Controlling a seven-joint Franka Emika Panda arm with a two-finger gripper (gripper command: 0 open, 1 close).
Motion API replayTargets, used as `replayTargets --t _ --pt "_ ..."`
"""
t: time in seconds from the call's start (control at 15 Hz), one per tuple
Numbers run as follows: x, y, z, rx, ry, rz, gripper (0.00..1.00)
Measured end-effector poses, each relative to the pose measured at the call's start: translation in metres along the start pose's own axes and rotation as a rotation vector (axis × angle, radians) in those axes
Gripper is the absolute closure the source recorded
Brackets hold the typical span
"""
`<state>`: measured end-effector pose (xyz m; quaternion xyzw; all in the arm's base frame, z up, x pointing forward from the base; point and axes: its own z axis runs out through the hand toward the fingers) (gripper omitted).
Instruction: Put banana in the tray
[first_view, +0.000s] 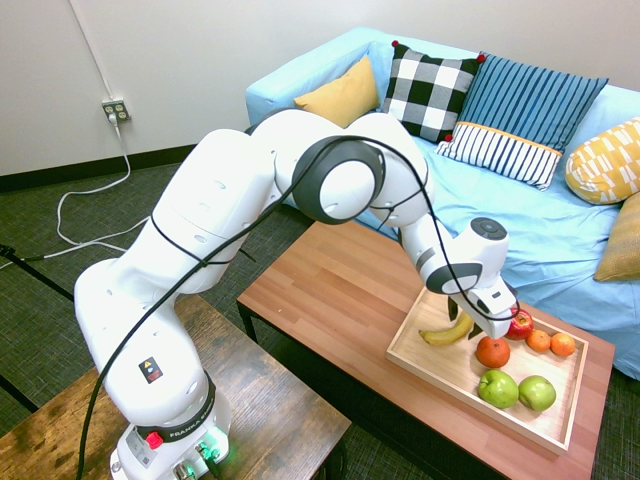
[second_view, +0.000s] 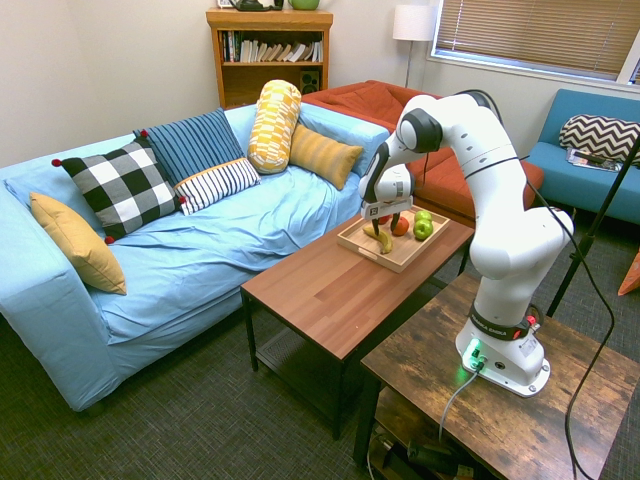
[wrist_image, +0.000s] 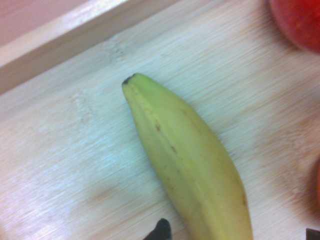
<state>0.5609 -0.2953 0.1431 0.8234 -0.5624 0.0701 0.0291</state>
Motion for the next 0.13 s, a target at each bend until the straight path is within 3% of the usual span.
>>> replayTargets --t 0.13 --pt "-0.002 0.001 -0.025 0.010 0.016 -0.008 0.00"
